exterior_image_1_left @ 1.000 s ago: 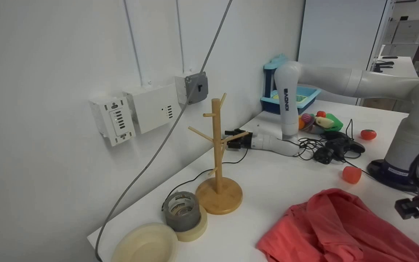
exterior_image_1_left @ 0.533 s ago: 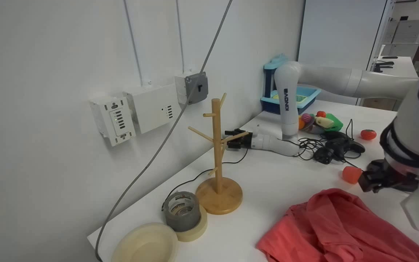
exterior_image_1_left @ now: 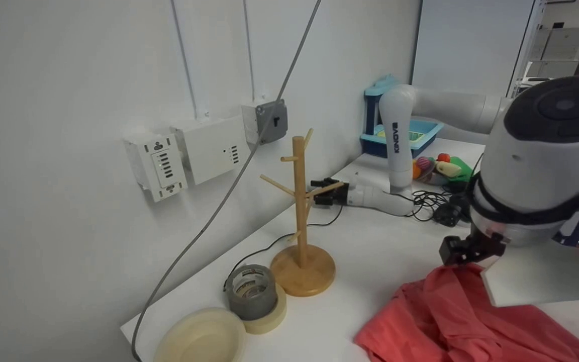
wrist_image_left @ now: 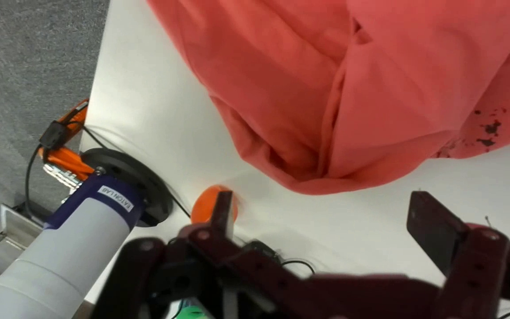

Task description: Unfold the shirt

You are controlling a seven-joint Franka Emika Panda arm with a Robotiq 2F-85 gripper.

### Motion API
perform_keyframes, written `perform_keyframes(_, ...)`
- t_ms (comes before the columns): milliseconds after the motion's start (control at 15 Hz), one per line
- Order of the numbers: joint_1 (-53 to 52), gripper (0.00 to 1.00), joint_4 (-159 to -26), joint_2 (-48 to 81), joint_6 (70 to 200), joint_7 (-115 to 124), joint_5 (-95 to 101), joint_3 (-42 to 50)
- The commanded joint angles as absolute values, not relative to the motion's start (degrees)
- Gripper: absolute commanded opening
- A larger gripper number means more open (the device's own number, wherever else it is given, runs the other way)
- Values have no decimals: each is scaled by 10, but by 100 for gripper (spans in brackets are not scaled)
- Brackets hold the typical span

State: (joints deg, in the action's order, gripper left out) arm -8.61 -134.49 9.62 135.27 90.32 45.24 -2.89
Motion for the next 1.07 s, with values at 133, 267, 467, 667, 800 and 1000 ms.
perform_keyframes(133,-93,100,-1274,200,1392,874,421,-36)
perform_keyframes(267,-97,100,-1259,226,1401,865,407,-36)
perform_keyframes(467,-106,100,-1237,258,1403,847,391,-31)
perform_keyframes(667,-114,100,-1225,278,1398,833,375,-28)
perform_keyframes(800,-119,95,-1225,284,1393,824,368,-25)
perform_keyframes(1000,-127,68,-1237,281,1386,817,368,-16)
